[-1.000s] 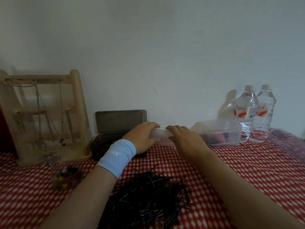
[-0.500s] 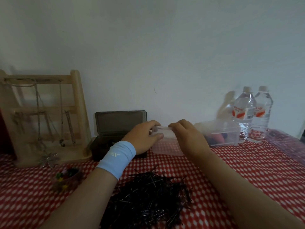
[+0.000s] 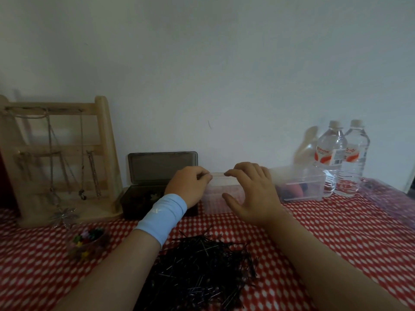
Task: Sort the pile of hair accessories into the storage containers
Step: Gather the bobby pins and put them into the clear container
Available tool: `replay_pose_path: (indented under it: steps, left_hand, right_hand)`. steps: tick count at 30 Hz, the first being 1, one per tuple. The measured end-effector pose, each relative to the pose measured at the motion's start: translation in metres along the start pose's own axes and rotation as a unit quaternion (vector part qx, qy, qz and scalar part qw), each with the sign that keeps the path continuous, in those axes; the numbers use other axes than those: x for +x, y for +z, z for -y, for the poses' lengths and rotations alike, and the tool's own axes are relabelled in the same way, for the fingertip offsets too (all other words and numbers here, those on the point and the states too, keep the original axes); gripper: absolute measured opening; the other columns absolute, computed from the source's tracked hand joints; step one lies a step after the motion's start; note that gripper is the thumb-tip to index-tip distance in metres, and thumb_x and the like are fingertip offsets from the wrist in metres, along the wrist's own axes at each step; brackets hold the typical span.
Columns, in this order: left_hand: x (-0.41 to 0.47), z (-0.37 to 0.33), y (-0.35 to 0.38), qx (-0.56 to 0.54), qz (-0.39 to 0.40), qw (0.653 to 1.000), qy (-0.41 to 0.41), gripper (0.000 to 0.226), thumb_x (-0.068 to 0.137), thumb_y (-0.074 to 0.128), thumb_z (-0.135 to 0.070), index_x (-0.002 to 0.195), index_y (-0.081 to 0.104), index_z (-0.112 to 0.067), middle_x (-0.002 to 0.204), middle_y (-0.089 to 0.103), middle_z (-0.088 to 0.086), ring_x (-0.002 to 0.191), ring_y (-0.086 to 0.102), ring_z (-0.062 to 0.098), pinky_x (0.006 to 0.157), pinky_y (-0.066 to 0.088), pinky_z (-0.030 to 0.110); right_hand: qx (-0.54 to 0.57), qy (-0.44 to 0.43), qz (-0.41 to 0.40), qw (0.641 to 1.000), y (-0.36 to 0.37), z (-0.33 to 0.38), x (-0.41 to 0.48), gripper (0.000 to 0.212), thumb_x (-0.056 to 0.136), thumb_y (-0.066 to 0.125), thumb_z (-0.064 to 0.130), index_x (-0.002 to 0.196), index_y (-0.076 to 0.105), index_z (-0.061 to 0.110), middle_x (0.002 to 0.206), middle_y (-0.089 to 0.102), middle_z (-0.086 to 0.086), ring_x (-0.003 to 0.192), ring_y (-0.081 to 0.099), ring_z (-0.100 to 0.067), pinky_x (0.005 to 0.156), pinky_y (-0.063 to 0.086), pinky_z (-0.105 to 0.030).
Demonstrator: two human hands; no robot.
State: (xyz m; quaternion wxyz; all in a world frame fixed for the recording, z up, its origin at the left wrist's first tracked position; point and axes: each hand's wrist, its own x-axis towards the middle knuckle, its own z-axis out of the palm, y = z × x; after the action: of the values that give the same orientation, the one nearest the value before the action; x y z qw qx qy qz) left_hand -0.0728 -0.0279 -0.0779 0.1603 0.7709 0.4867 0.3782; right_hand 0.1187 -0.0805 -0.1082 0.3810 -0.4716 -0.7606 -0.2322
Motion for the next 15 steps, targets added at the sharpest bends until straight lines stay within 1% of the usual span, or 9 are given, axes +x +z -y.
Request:
replay_pose_path:
  steps: [3, 5, 7, 8, 10, 11, 12, 14, 15]
  left_hand:
    - [0.001, -0.004, 0.001, -0.02, -0.021, 0.999, -0.015, 0.023, 0.097, 0.053, -0.031, 0.089, 0.072, -0.022, 0.089, 0.07, -0.011, 0.082, 0.062, 0.007, 0.072, 0.047, 0.022]
    - [0.001, -0.004, 0.001, -0.031, -0.037, 0.998, -0.026, 0.025, 0.098, 0.051, -0.03, 0.086, 0.071, -0.021, 0.085, 0.07, -0.011, 0.076, 0.062, 0.005, 0.068, 0.046, 0.02]
    - [0.003, -0.001, 0.001, -0.022, -0.052, 0.998, -0.025, 0.023, 0.098, 0.053, -0.029, 0.089, 0.072, -0.018, 0.088, 0.069, -0.009, 0.079, 0.062, 0.008, 0.072, 0.045, 0.023]
    - [0.003, -0.001, 0.001, -0.012, -0.065, 0.998, -0.019, 0.02, 0.097, 0.055, -0.028, 0.093, 0.072, -0.018, 0.091, 0.068, -0.007, 0.081, 0.06, 0.01, 0.074, 0.043, 0.022]
    - [0.004, 0.001, 0.001, 0.002, -0.102, 0.995, 0.009, 0.013, 0.093, 0.063, -0.022, 0.102, 0.069, -0.016, 0.1, 0.061, -0.001, 0.087, 0.057, 0.011, 0.078, 0.04, 0.021]
    - [0.005, 0.001, 0.0, 0.001, -0.117, 0.993, 0.025, 0.015, 0.089, 0.068, -0.016, 0.104, 0.067, -0.016, 0.103, 0.057, 0.0, 0.088, 0.055, 0.012, 0.08, 0.04, 0.02]
    - [0.005, 0.001, -0.001, -0.005, -0.121, 0.992, 0.039, 0.021, 0.085, 0.071, -0.01, 0.103, 0.063, -0.017, 0.104, 0.053, -0.001, 0.087, 0.054, 0.012, 0.08, 0.041, 0.02]
    - [0.004, 0.001, -0.002, -0.014, -0.096, 0.993, 0.063, 0.029, 0.08, 0.073, -0.004, 0.097, 0.057, -0.02, 0.103, 0.052, -0.003, 0.083, 0.056, 0.011, 0.078, 0.046, 0.023]
    - [0.004, 0.001, -0.003, -0.014, -0.069, 0.995, 0.074, 0.028, 0.08, 0.073, -0.004, 0.096, 0.058, -0.021, 0.101, 0.053, -0.003, 0.083, 0.058, 0.01, 0.078, 0.05, 0.025]
  right_hand:
    - [-0.031, -0.028, -0.044, 0.998, -0.001, 0.0, 0.001, 0.028, 0.081, 0.062, 0.04, 0.098, 0.073, 0.02, 0.113, 0.06, -0.003, 0.108, 0.054, -0.022, 0.094, 0.035, -0.038]
    - [-0.023, -0.05, -0.044, 0.997, -0.002, 0.002, 0.003, 0.018, 0.082, 0.062, 0.034, 0.08, 0.072, 0.02, 0.107, 0.062, -0.003, 0.101, 0.056, -0.021, 0.089, 0.038, -0.037]
    - [0.036, -0.067, -0.005, 0.997, -0.003, 0.004, 0.004, 0.025, 0.087, 0.057, 0.031, 0.066, 0.061, 0.018, 0.085, 0.061, 0.001, 0.076, 0.056, -0.017, 0.071, 0.042, -0.031]
    - [0.066, -0.061, 0.024, 0.996, -0.003, 0.005, 0.004, 0.03, 0.089, 0.053, 0.031, 0.061, 0.053, 0.019, 0.073, 0.056, 0.004, 0.062, 0.052, -0.015, 0.06, 0.041, -0.028]
    - [0.083, -0.03, 0.073, 0.993, -0.004, 0.006, 0.005, 0.035, 0.088, 0.043, 0.033, 0.056, 0.043, 0.019, 0.057, 0.048, 0.006, 0.048, 0.043, -0.014, 0.049, 0.037, -0.028]
    - [0.081, -0.006, 0.102, 0.992, -0.004, 0.006, 0.008, 0.036, 0.085, 0.04, 0.035, 0.055, 0.047, 0.016, 0.054, 0.051, 0.005, 0.047, 0.045, -0.016, 0.048, 0.04, -0.03]
    - [0.079, 0.022, 0.135, 0.987, -0.006, 0.007, 0.012, 0.038, 0.083, 0.039, 0.037, 0.057, 0.055, 0.015, 0.056, 0.058, 0.001, 0.05, 0.051, -0.017, 0.052, 0.045, -0.033]
    - [0.106, 0.091, 0.208, 0.968, -0.012, 0.006, 0.022, 0.034, 0.084, 0.044, 0.033, 0.069, 0.071, 0.02, 0.069, 0.07, 0.0, 0.059, 0.063, -0.013, 0.064, 0.053, -0.035]
    - [0.144, 0.128, 0.24, 0.951, -0.015, 0.006, 0.027, 0.028, 0.086, 0.048, 0.026, 0.077, 0.074, 0.026, 0.081, 0.074, 0.003, 0.062, 0.067, -0.011, 0.067, 0.055, -0.034]
